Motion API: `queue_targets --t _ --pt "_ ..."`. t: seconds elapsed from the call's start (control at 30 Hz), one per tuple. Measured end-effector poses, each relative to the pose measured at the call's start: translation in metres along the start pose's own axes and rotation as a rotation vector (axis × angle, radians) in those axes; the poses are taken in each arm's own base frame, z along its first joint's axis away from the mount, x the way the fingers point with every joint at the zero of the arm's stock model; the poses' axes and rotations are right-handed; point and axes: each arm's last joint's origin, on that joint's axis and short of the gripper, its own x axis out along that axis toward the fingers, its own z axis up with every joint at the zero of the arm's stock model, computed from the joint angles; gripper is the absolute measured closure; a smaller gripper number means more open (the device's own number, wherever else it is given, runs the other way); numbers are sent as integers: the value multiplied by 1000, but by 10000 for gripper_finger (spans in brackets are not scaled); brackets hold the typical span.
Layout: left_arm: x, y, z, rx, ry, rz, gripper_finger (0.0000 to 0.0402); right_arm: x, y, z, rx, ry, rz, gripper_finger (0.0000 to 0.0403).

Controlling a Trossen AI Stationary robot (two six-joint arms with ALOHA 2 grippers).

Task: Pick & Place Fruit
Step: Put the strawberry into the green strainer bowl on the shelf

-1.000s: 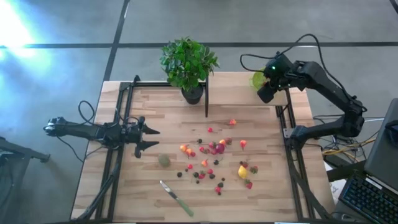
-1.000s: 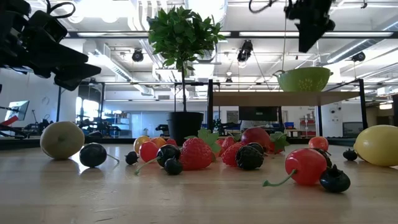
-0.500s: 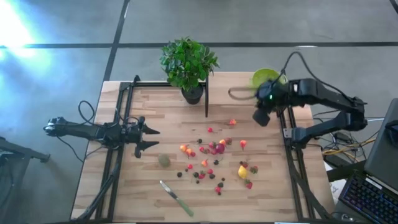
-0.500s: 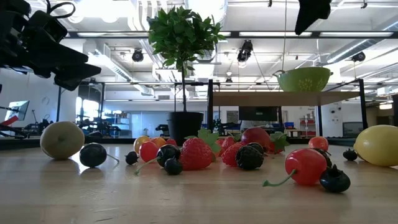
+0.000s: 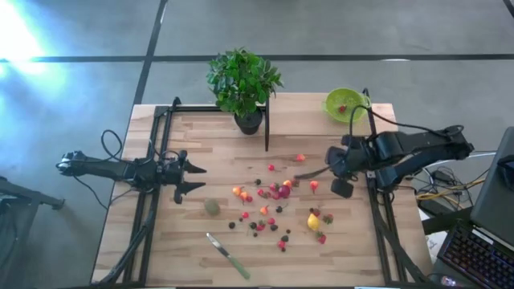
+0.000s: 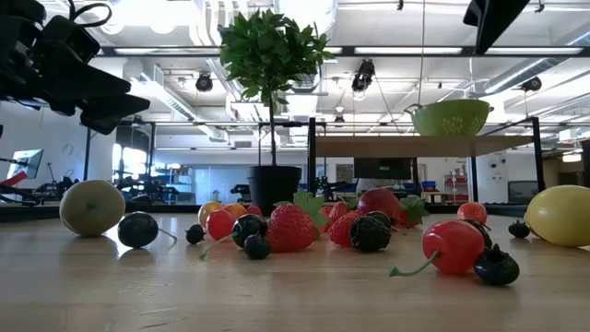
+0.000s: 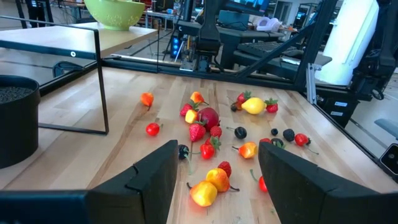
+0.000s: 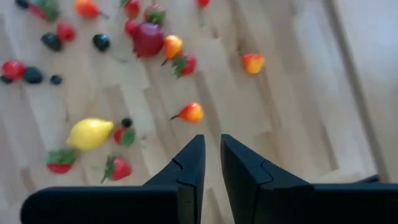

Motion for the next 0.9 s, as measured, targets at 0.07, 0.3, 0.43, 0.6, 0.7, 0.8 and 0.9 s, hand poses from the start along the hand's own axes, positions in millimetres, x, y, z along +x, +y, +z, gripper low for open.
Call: queue_targets --t 0.07,0.3,0.43,0.6,0.7,0.8,0.9 --pt "0 0 0 0 0 0 172 -1 3 -2 0 5 17 349" --pt "0 0 0 0 0 0 172 -4 13 -7 -23 3 41 333" --pt "0 0 0 0 0 0 172 -4 15 -8 -41 2 50 326" --pt "0 0 0 0 0 0 172 -5 17 -9 -82 -2 56 317" --pt "0 0 0 0 0 0 172 -5 18 -8 -102 -11 68 312" --pt "0 0 0 0 0 0 172 -2 21 -6 -132 -30 95 308" --pt "0 0 0 0 0 0 172 5 24 -6 -159 -40 104 304"
